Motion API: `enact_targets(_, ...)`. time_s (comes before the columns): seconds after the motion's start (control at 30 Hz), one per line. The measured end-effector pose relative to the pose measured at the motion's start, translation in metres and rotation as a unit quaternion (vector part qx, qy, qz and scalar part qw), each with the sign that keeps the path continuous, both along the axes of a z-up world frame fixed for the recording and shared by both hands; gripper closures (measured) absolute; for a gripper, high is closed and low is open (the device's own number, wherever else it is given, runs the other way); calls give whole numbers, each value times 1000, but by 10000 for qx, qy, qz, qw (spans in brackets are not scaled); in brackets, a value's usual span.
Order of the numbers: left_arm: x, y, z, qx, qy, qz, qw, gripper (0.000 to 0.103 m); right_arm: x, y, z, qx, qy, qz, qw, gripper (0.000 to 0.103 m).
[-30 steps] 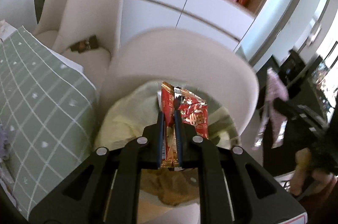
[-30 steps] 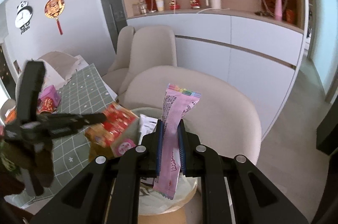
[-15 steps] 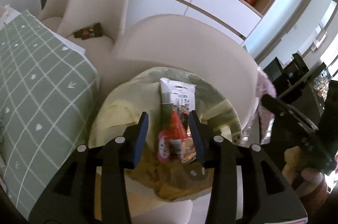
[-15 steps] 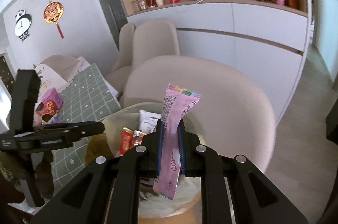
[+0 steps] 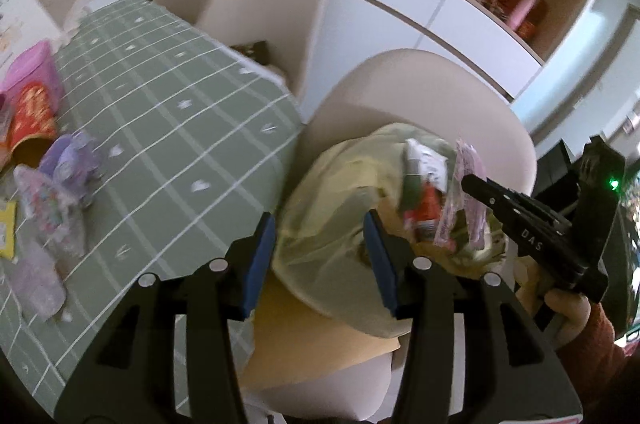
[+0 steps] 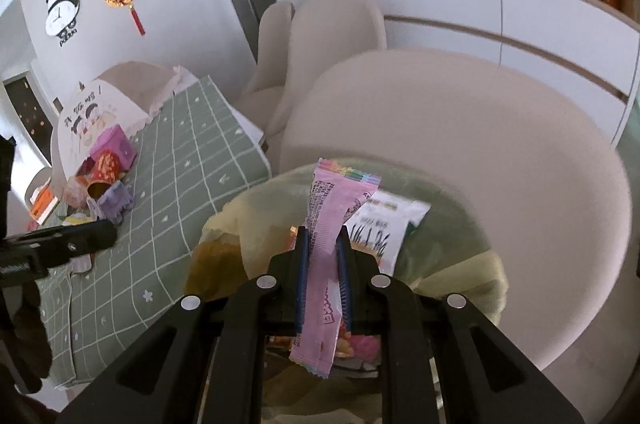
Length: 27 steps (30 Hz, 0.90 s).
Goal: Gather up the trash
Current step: 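Lower the pink candy bar wrapper into the yellow bag and open the right tool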
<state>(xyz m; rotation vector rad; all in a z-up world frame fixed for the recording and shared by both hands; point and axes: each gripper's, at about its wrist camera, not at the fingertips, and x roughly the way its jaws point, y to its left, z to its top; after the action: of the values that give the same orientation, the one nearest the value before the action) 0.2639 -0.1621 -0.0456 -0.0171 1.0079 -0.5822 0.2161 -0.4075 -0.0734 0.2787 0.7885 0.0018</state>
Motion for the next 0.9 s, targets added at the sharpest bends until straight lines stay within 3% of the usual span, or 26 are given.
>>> enact_targets(0.3, -1, 35, -5, -25, 118, 196, 9997, 59, -2, 27, -24, 3, 401, 224, 9989, 88)
enact_targets(0.47, -2, 43, -5, -83, 155, 172, 9997, 59, -7, 30, -19, 13, 393, 84, 9992, 86)
enact_targets(0.7, 1, 58, -4, -167, 185, 116, 9996, 59, -18, 32, -11, -6, 372, -212, 9991, 70)
enact_targets(0.9, 3, 78, -5, -247, 189, 99, 9995, 59, -27, 40, 1, -87, 292, -444, 9985, 70)
